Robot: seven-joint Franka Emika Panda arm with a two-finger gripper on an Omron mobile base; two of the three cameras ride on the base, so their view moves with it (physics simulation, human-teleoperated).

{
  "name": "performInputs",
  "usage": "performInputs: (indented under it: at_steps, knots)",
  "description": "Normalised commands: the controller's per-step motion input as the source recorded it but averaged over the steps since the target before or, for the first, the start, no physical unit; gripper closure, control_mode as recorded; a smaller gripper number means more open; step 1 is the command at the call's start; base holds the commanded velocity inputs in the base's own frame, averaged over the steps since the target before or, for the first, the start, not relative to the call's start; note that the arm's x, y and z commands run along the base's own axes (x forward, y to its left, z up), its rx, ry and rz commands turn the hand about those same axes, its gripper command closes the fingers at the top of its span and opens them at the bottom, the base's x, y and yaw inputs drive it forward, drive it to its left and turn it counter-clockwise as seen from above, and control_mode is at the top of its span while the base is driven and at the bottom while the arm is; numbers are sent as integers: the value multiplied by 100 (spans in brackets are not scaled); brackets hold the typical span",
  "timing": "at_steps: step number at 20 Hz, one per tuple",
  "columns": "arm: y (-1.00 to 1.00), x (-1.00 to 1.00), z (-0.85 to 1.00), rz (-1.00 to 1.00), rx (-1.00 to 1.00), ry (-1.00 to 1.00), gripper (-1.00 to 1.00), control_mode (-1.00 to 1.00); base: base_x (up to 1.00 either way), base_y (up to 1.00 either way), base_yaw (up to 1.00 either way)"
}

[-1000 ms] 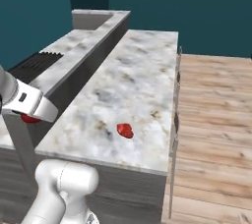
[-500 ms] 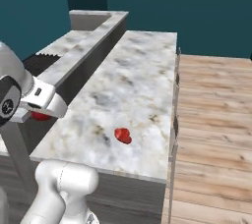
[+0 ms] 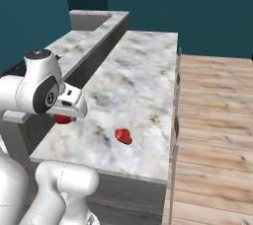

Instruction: Open the fridge, remove the apple, tomato, and steak, and place them on any counter.

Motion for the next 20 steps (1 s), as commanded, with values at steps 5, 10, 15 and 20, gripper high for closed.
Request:
performInputs:
  at_steps: [5,10,15,20]
  knots:
    - [-27,95,-100,16,0,0,100,-100,0,0,0]
    - [-2,96,-96,12,0,0,100,-100,0,0,0]
    - [0,72,-75,5,0,0,100,-100,0,0,0]
    - [0,46,-42,0,0,7,100,-100,0,0,0]
